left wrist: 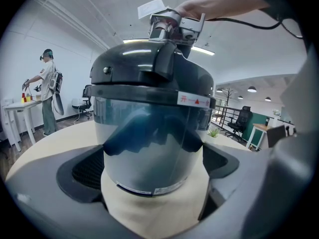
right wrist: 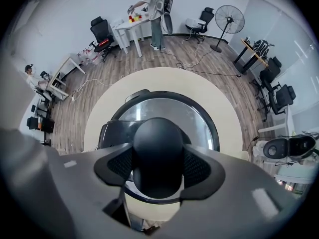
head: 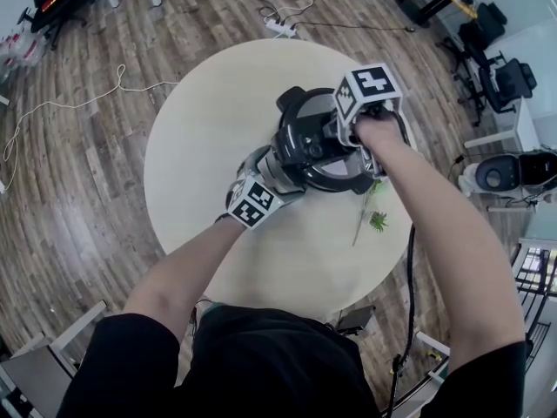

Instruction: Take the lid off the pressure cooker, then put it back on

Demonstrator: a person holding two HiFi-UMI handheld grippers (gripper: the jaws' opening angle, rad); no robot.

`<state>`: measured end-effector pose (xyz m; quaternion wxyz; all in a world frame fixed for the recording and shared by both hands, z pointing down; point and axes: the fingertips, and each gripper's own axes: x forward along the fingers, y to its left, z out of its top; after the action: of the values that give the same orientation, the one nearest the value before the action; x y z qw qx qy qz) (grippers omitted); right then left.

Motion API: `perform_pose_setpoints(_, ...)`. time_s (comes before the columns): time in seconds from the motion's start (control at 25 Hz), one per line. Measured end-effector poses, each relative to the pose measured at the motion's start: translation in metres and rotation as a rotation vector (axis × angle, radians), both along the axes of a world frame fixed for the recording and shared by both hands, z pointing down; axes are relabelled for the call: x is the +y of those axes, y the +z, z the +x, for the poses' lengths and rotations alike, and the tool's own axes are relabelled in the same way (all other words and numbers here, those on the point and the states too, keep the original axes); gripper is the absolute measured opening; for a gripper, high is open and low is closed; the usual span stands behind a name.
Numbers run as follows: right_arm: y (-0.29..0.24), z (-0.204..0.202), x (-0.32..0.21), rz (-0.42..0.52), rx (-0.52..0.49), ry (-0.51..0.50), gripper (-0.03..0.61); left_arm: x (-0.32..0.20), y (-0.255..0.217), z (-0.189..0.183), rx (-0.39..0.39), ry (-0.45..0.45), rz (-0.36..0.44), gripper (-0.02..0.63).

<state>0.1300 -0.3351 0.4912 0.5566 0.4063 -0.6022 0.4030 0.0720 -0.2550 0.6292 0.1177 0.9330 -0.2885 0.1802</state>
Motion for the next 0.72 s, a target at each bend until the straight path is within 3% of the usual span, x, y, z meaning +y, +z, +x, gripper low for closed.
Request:
perform_pose_setpoints(0.44, -0.0015, -0.0005, -0.0005, -0.001, -0.009, -0.047, 0.287, 0.0009, -0.0011, 0.0002, -0.003, 0.003, -0.004, 0.591)
perform_pose_setpoints(0.72, -0.0028, -0.0052, -0.0009, -0.013, 0.000, -0.209, 0.288, -0.0020, -0.0030, -0.0002, 0.001, 0.004, 0.002, 0.591)
